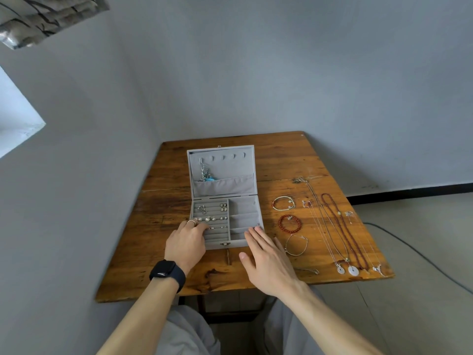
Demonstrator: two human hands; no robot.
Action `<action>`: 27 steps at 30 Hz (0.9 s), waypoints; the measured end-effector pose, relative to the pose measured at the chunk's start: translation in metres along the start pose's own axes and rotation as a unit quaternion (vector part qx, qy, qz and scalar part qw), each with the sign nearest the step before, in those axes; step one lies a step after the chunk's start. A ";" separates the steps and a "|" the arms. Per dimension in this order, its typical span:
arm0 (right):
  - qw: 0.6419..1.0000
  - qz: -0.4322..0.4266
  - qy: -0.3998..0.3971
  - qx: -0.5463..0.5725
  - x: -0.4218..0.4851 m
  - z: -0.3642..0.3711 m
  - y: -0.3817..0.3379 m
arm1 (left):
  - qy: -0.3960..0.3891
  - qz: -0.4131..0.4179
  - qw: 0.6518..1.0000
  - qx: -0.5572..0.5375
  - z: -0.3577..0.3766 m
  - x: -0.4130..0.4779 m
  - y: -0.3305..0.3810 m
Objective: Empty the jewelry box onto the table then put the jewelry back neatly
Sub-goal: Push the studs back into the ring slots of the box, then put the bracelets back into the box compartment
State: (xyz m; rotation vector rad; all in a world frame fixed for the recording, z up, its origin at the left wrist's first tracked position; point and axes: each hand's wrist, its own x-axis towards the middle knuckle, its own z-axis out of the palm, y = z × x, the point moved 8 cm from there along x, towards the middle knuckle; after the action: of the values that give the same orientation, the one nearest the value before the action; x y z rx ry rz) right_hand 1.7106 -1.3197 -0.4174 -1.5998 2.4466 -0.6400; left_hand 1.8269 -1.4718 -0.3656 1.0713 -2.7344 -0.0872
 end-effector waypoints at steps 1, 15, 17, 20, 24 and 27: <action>1.000 -0.002 0.002 0.014 -0.001 -0.002 0.000 | -0.004 0.003 1.000 -0.002 -0.001 0.000 0.000; 0.988 0.115 0.098 -0.022 -0.008 -0.069 0.095 | 0.020 0.112 0.993 -0.036 -0.018 0.038 0.061; 0.986 0.131 0.086 -0.052 0.001 -0.073 0.101 | 0.009 0.140 0.989 -0.042 -0.012 0.054 0.090; 0.985 0.141 0.071 -0.075 0.016 -0.073 0.105 | -0.017 0.170 0.985 -0.025 0.005 0.079 0.131; 0.984 0.148 0.059 -0.085 0.028 -0.068 0.109 | -0.058 0.171 0.982 0.050 0.036 0.103 0.168; 0.985 0.151 0.053 -0.072 0.032 -0.066 0.110 | -0.080 0.161 0.976 0.126 0.054 0.115 0.179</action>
State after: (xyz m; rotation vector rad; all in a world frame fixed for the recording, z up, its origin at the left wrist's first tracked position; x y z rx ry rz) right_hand 1.5820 -1.2934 -0.4021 -1.2264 2.7933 -0.5203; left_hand 1.6145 -1.4192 -0.3766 0.6836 -3.0907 0.2381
